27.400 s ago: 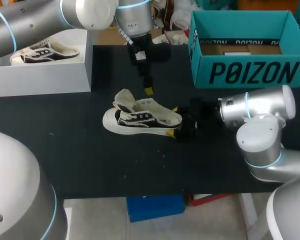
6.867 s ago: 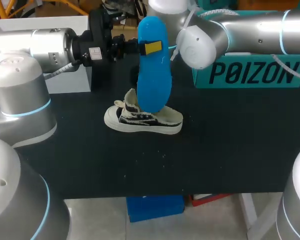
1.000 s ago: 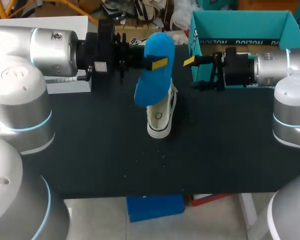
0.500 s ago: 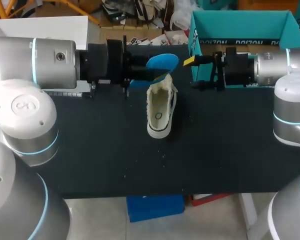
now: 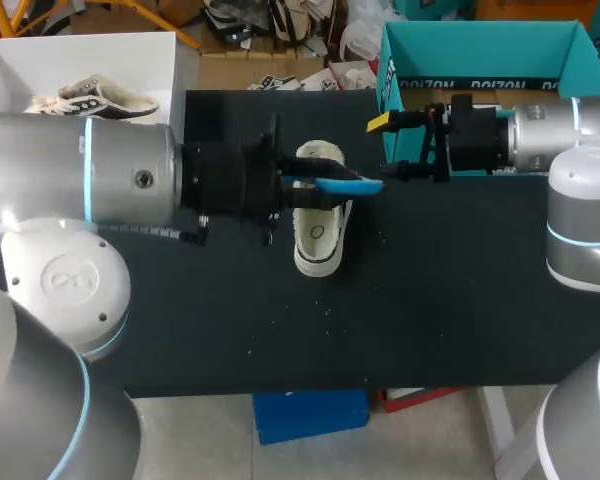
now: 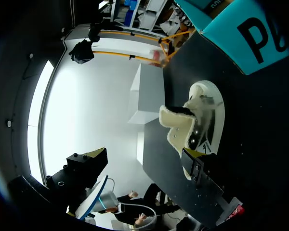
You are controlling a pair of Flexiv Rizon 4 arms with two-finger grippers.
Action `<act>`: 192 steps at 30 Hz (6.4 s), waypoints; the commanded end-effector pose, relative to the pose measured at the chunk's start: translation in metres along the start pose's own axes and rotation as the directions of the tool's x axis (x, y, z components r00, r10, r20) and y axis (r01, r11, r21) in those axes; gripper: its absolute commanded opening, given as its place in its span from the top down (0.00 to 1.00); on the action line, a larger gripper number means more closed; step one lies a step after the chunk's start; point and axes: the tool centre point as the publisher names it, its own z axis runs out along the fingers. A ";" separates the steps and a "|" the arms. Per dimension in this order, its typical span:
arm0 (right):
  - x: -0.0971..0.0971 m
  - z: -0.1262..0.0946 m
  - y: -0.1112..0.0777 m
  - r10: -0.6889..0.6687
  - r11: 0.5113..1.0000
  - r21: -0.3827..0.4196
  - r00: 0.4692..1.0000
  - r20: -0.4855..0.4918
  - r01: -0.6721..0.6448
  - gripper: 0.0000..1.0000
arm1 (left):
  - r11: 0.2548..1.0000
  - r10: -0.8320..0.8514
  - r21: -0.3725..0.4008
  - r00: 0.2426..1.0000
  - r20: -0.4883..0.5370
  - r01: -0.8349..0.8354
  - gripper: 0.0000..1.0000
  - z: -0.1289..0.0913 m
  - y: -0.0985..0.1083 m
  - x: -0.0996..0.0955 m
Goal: Take the shoe out of the shoebox, open the shoe tongue, remove and reinsert the insole, then place the shoe into the shoebox
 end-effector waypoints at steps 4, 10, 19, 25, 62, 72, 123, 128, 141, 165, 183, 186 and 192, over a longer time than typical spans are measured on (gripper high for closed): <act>0.000 0.002 0.000 0.000 1.000 -0.002 1.000 0.001 0.000 0.00 | 0.974 0.139 0.154 0.972 0.189 -0.169 1.00 -0.028 0.010 0.061; 0.000 0.002 0.000 0.000 1.000 -0.002 1.000 0.001 0.000 0.00 | 0.975 0.186 0.103 0.978 0.091 -0.195 1.00 -0.028 0.014 0.071; 0.000 0.002 0.000 0.000 1.000 -0.002 1.000 0.001 0.000 0.00 | 0.975 0.186 0.103 0.978 0.091 -0.195 1.00 -0.028 0.014 0.071; 0.000 0.002 0.000 0.000 1.000 -0.002 1.000 0.001 0.000 0.00 | 0.936 0.312 0.117 0.936 0.163 -0.332 1.00 -0.017 -0.009 0.084; 0.000 0.002 0.000 0.000 1.000 -0.002 1.000 0.001 0.000 0.00 | 0.724 0.649 0.072 0.713 0.265 -0.686 1.00 0.020 0.021 0.147; 0.000 0.002 0.000 0.000 1.000 -0.002 1.000 0.001 0.000 0.00 | 0.693 0.668 0.078 0.679 0.302 -0.717 1.00 0.030 0.061 0.143; 0.007 0.013 -0.004 -0.030 0.985 0.163 0.991 -0.127 0.050 0.00 | 0.676 0.695 0.086 0.672 0.255 -0.732 1.00 0.053 0.188 0.065; 0.007 0.023 -0.012 -0.035 0.973 0.221 0.992 -0.122 0.062 0.00 | 0.676 0.695 0.086 0.672 0.255 -0.732 1.00 0.053 0.188 0.065; -0.005 0.057 -0.040 0.002 0.975 0.218 0.989 -0.149 0.031 0.11 | 0.676 0.695 0.086 0.672 0.255 -0.732 1.00 0.053 0.188 0.065; -0.005 0.062 -0.043 -0.010 0.981 0.192 0.989 -0.149 0.039 1.00 | 0.676 0.695 0.086 0.672 0.255 -0.732 1.00 0.053 0.188 0.065; -0.005 0.062 -0.043 -0.010 0.981 0.192 0.989 -0.149 0.039 1.00 | 0.753 0.501 -0.023 0.597 -0.626 -0.657 0.00 -0.057 0.161 0.067; -0.005 0.062 -0.043 -0.010 0.981 0.192 0.989 -0.149 0.039 1.00 | 0.734 0.452 -0.060 0.552 -0.700 -0.677 0.00 -0.066 0.155 0.059; -0.005 0.062 -0.043 -0.010 0.981 0.192 0.989 -0.149 0.039 1.00 | 0.713 0.435 -0.051 0.498 -0.751 -0.699 0.00 -0.062 0.143 0.038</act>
